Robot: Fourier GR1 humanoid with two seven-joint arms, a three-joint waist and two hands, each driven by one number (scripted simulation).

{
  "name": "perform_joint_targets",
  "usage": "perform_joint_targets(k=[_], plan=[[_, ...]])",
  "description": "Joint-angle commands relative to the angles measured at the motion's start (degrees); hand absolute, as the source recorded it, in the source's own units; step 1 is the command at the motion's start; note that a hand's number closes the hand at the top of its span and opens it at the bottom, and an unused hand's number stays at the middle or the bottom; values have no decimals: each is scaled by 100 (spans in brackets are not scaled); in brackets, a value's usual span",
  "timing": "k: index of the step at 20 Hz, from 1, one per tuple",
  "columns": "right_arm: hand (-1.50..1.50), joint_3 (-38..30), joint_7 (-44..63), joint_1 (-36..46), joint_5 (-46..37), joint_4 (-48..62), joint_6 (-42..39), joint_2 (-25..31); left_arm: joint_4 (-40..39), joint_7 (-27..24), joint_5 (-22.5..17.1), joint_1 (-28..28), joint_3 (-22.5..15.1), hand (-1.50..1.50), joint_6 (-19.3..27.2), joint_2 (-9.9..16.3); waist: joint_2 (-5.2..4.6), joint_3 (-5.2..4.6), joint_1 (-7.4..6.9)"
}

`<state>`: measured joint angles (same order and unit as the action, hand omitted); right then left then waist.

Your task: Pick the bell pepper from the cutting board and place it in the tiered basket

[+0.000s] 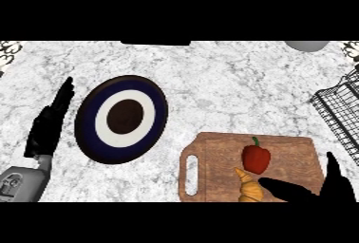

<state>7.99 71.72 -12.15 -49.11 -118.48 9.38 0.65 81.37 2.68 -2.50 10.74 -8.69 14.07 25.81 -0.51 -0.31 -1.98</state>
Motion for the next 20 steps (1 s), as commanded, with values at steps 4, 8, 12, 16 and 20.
perform_joint_targets(k=[4, 8, 12, 16, 20], plan=[[-150, -101, 1351, 672, -65, 441, -736, -64, -54, 142, 91, 42, -13, 0, 52, -77, 2, 9, 97], [-150, 86, 1350, 764, -329, 610, -877, -65, 56, 216, 159, 120, -68, 0, 101, -146, 15, 5, 88], [-150, -23, 1350, 730, -520, 544, -1210, -65, 213, 232, 46, -40, 135, 0, 0, 58, 43, 5, 78], [-150, 128, 1350, 770, -712, 693, -1100, -65, -104, -162, 220, -205, 21, 0, 193, -248, 30, 6, 155], [-150, -53, 1350, 1077, -592, 854, -1220, -65, 62, 191, 52, -25, 82, 0, -82, -75, 31, 7, 116]])
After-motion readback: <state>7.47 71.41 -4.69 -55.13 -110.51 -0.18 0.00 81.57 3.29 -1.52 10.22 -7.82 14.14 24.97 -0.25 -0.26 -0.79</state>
